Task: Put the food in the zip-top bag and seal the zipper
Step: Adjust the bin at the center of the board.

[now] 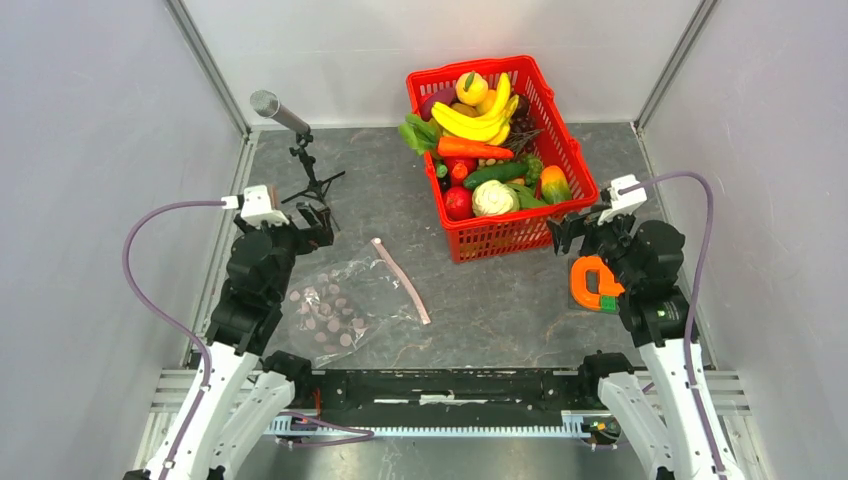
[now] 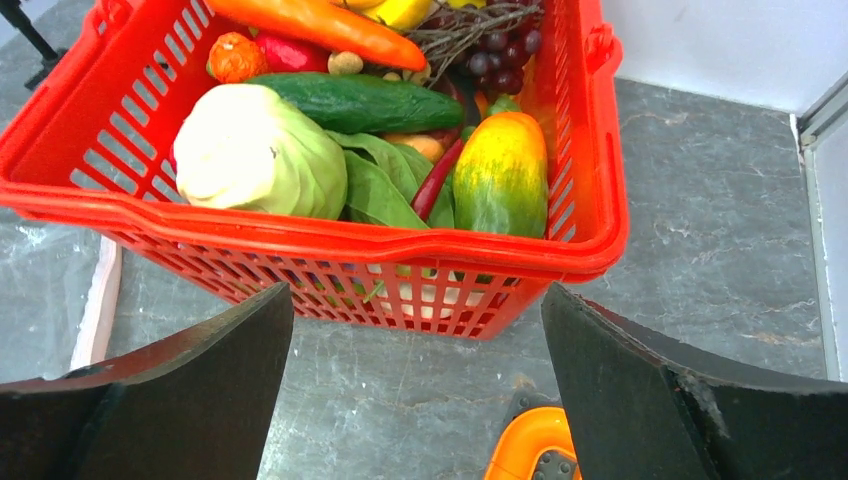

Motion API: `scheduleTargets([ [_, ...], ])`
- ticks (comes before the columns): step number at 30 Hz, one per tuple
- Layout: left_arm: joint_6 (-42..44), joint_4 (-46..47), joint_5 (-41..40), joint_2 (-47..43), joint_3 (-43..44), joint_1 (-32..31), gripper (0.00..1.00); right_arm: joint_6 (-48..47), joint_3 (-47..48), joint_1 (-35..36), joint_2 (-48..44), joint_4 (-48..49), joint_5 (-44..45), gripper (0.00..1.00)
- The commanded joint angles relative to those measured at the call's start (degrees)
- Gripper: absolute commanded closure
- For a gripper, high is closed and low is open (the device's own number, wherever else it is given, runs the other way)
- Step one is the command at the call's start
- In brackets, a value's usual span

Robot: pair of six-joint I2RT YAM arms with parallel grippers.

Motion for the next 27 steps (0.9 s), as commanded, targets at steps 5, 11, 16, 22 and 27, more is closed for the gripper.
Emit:
scheduleTargets([
  [5, -8.6, 4.9, 5.6, -4.0, -3.8, -0.1, 0.0, -3.6, -0.4, 0.2, 2.3, 1.0, -13.5, 0.02],
  [11, -16.1, 14.0, 10.2, -10.0, -12.0, -0.1, 0.0, -0.5, 3.9, 2.5, 9.1, 3.1, -16.3, 0.02],
  [16, -14.1, 12.8, 24.5, -4.2, -9.0, -0.1, 0.0, 1.0, 10.1, 5.2, 16.7, -0.4, -2.5, 0.02],
  [22, -10.8, 7.5, 34.7, 3.0, -5.4, -0.2, 0.0, -0.5, 19.1, 5.2, 25.4, -3.5, 8.1, 0.02],
  [27, -9.8, 5.2, 34.1, 2.8, -5.8, -0.1, 0.0, 4.0, 20.0, 5.2, 21.1, 0.4, -4.4, 0.02],
])
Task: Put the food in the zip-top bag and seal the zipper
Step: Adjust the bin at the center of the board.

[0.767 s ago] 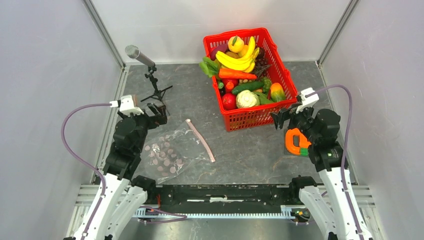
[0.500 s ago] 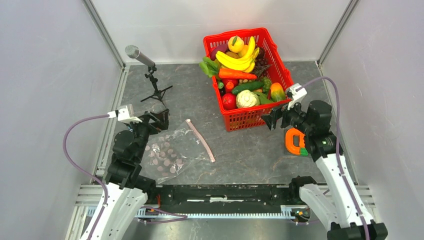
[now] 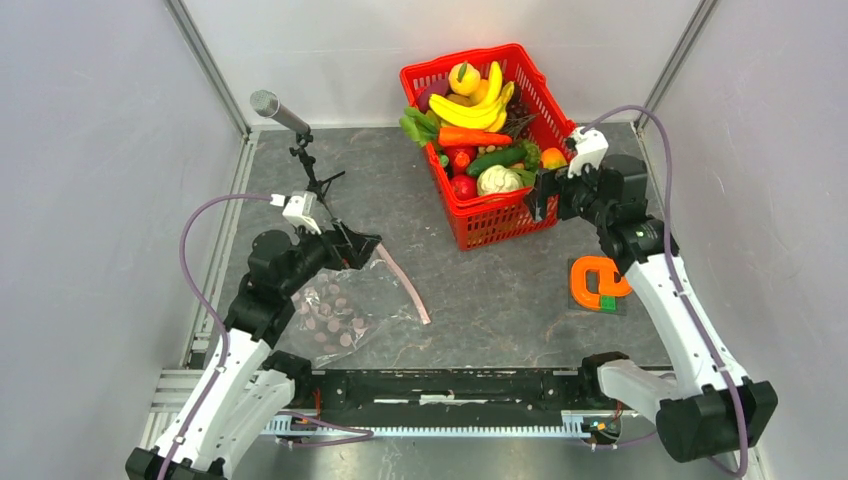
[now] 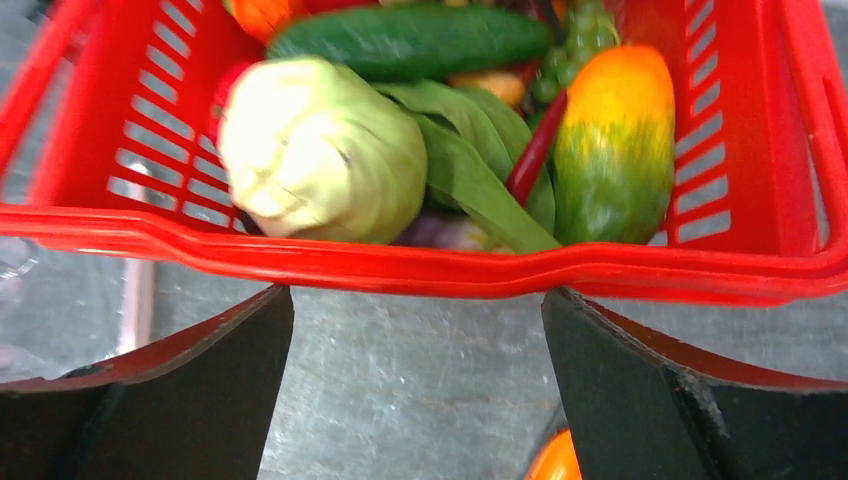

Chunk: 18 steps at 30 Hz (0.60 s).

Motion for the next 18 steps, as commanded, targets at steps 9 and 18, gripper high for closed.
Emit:
scheduleTargets([
  [9, 1.3, -0.2, 0.6, -2.0, 0.6, 0.0, 0.0, 0.5, -2.0, -0.1, -18.2, 8.0, -8.6, 0.02],
  [18, 1.4, -1.1, 0.9, -0.3, 1.7, -0.1, 0.0, 3.6, 1.2, -0.1, -6.3, 13.8, -1.1, 0.02],
])
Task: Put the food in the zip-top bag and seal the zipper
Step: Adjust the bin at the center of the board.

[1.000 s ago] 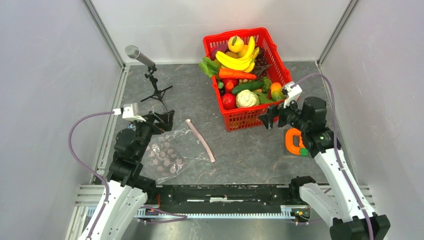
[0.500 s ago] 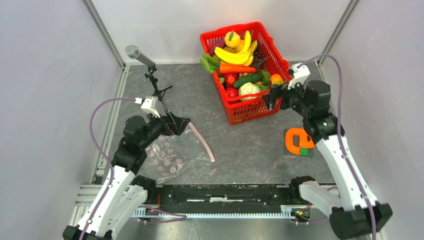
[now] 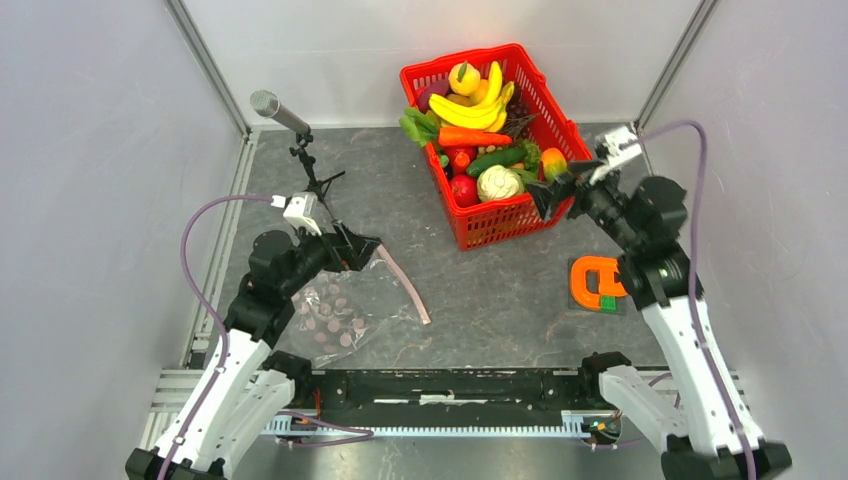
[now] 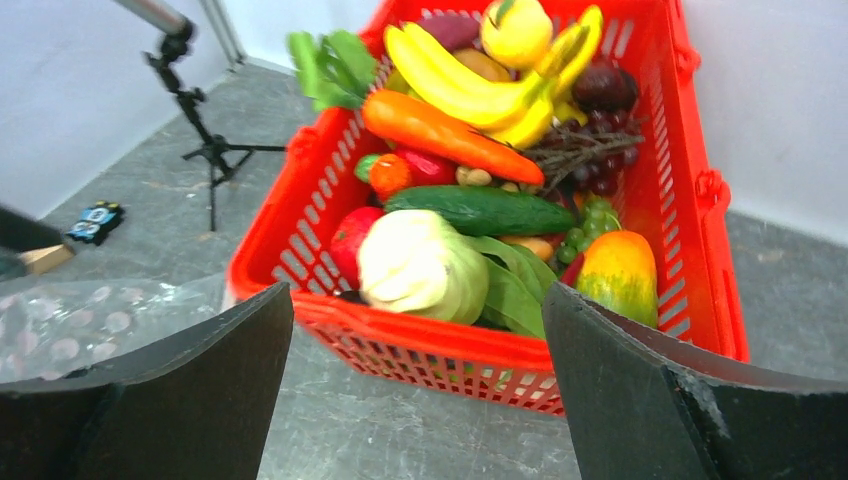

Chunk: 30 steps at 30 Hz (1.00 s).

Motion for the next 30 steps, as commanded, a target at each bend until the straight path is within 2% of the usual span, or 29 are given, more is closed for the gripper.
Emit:
scheduleTargets([
  [1, 1.3, 0.8, 0.6, 0.0, 1.6, 0.0, 0.0, 0.6, 5.7, 0.0, 12.8, 1.4, 7.5, 0.02],
  [3, 1.0, 0.3, 0.7, -0.2, 1.5, 0.0, 0.0, -0.7, 11.5, 0.0, 19.2, -1.0, 11.0, 0.02],
  [7, 0.3, 0.2, 0.5, -0.9, 0.6, 0.0, 0.0, -1.3, 16.5, -0.8, 29.3, -0.9, 20.8, 0.02],
  [9, 0.2, 0.2, 0.3, -0.8, 0.6, 0.0, 0.0, -1.0, 16.9, -2.5, 33.4, -0.5, 17.5, 0.02],
  [11, 0.2, -0.2, 0.2, -0.5, 0.7, 0.0, 0.0, 0.1, 18.6, -3.6, 36.5, -5.0, 17.3, 0.02],
  [15, 0.3, -1.0, -0.2, -0.3, 0.7, 0.0, 0.0, 1.3, 10.3, -4.8, 33.9, -5.4, 24.2, 0.02],
  [19, 0.2, -0.6, -0.2, 0.3, 0.5, 0.0, 0.0, 2.3, 1.8, -10.1, 32.1, -6.0, 31.6, 0.02],
  [22, 0.8, -0.4, 0.7, 1.9, 1.4, 0.0, 0.0, 3.0, -2.5, -14.5, 31.0, -6.9, 33.7, 0.01],
  [25, 1.2, -1.3, 1.6, 3.6, 2.5, 0.0, 0.0, 2.4, -7.6, -17.2, 27.8, -3.0, 29.7, 0.02],
  [27, 1.0, -1.1, 2.2, 4.2, 2.3, 0.0, 0.0, 1.5, -6.8, -17.5, 28.1, -3.2, 27.1, 0.01],
  [30, 0.8, -0.7, 3.6, 4.9, 2.6, 0.0, 0.0, 1.2, -2.7, -17.5, 29.8, -8.5, 31.7, 0.02],
])
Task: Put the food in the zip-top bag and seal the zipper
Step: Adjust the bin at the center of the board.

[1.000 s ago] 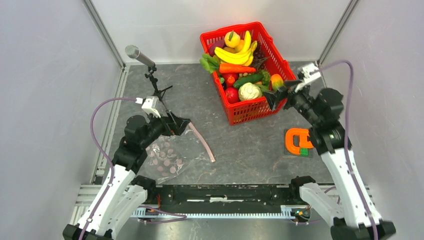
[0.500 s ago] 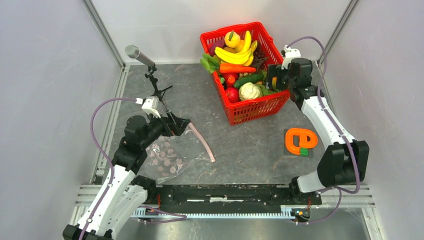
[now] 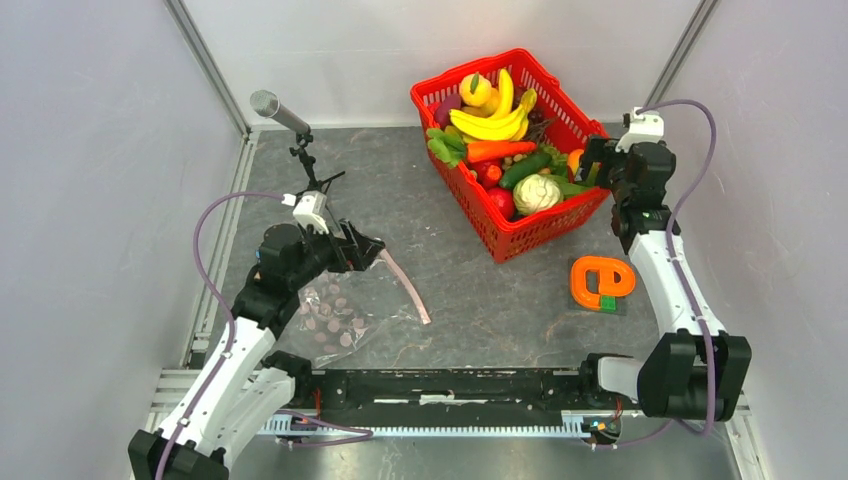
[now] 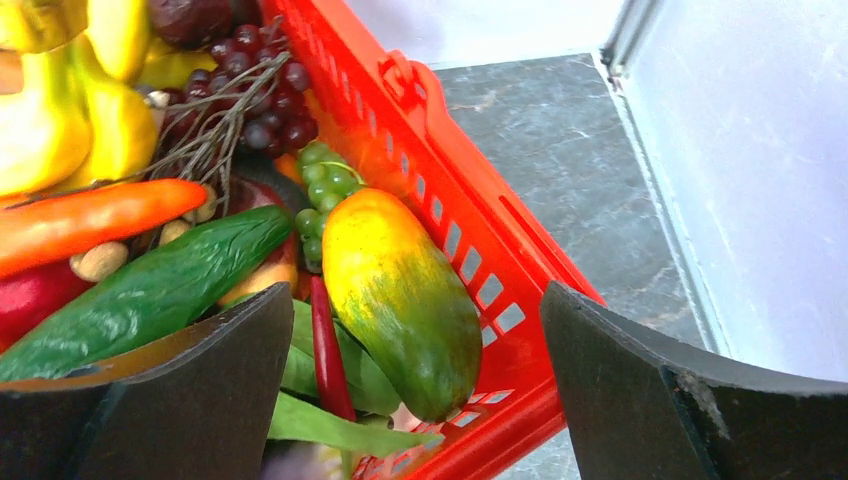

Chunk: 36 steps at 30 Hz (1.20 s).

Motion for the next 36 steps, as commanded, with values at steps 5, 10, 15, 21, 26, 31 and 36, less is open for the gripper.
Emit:
scheduleTargets([
  [5, 1.0, -0.1, 2.7, 0.0, 2.2, 0.0, 0.0, 0.9, -5.6, -2.6, -1.0, -20.7, 9.8, 0.02],
  [10, 0.8, 0.1, 3.0, 1.8, 2.9, 0.0, 0.0, 2.3, -12.2, -2.5, -10.4, -17.8, 5.0, 0.02],
  [15, 2.7, -5.2, -1.7, 5.1, 5.8, -2.3, 0.0, 2.3, -12.6, -2.5, -20.1, -9.8, -23.4, 0.01],
  [21, 2.8, -8.9, -11.3, 12.8, 8.0, -10.3, 0.05, 7.7, -18.6, 1.8, -31.3, 1.2, -39.5, 0.07],
  [26, 1.5, -10.9, -19.8, 19.6, 10.7, -16.1, 0.05, 4.8, -21.2, 3.6, -37.7, 0.9, -53.2, 0.13],
  [31, 0.0, -8.8, -22.0, 19.3, 10.1, -16.7, 0.04, 2.1, -21.8, 5.6, -42.7, -3.4, -59.7, 0.22],
  [36, -1.1, -7.0, -23.6, 16.2, 8.9, -16.7, 0.03, 4.0, -20.1, 6.1, -45.8, -2.3, -60.9, 0.2],
])
